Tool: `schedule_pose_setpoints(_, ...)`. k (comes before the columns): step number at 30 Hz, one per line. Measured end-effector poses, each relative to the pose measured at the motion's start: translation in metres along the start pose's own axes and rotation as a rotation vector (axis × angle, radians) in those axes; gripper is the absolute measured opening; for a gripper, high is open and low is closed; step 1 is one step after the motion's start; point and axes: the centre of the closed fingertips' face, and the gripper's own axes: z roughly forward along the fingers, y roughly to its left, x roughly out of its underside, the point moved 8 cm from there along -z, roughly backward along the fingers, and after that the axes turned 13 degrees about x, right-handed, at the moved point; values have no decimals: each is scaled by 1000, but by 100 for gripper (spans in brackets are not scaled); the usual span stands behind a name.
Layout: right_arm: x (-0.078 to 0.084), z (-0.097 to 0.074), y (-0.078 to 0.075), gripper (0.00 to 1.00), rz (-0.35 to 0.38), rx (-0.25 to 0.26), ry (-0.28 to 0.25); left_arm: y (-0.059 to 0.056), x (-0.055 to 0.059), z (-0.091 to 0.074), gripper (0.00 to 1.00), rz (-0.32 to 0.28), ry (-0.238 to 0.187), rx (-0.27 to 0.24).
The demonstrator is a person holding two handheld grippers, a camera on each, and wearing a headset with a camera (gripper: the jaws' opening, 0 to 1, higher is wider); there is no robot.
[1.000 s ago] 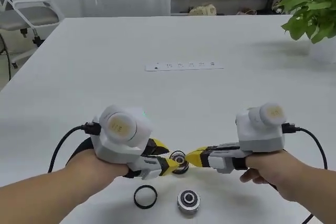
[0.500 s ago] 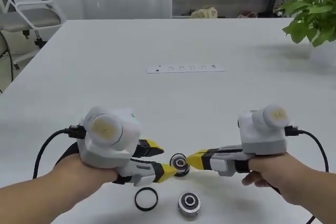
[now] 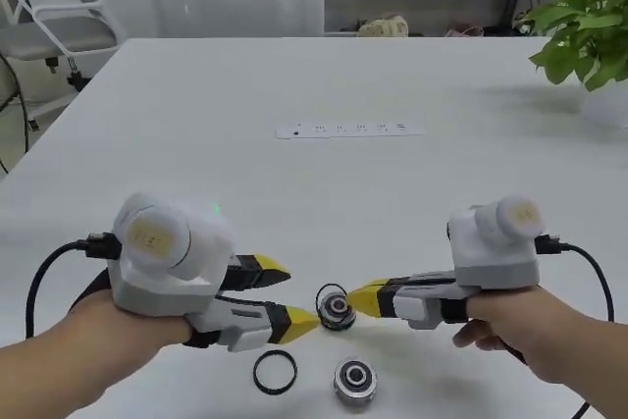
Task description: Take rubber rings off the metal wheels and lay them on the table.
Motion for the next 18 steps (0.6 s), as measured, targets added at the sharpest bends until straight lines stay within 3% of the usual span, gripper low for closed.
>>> schedule_pose_setpoints(18,-6,-3,4,0,15,-27,-22,-12,3,-19,43,3,-13,-9)
